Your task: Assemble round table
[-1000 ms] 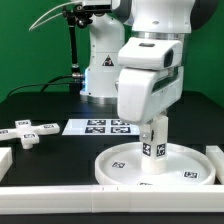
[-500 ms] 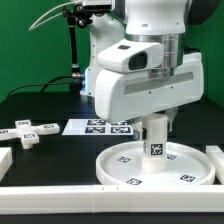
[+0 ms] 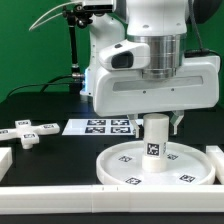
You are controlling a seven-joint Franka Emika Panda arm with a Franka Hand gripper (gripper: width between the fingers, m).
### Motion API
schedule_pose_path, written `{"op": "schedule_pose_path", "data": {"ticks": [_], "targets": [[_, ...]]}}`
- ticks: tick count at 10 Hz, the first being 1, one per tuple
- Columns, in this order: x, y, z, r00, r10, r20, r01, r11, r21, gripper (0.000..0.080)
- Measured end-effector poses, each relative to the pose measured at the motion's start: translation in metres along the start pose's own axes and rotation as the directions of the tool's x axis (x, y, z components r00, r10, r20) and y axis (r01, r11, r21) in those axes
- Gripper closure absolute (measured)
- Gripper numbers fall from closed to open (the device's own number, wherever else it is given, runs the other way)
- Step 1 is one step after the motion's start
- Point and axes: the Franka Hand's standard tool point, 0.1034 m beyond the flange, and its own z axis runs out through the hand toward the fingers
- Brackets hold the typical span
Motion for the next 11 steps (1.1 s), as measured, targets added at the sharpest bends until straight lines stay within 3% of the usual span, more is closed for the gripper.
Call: {"op": "schedule_pose_path", "data": {"ticks": [2, 4, 10, 11], "targets": [[0.0009, 0.005, -0.0007, 0.97, 0.245, -0.007, -0.244, 0.968, 0.051, 0.0385], [0.0035, 0.0013, -0.001, 0.882, 0.472, -0.001, -0.471, 0.879, 0.077, 0.0385], [0.0031, -0.0027, 0.0003, 0.686, 0.727, 0.031, -0.727, 0.682, 0.08, 0.0385], [0.0032, -0.0028, 0.0002, 0.593, 0.804, 0.05, -0.804, 0.588, 0.089, 0.0385]]}}
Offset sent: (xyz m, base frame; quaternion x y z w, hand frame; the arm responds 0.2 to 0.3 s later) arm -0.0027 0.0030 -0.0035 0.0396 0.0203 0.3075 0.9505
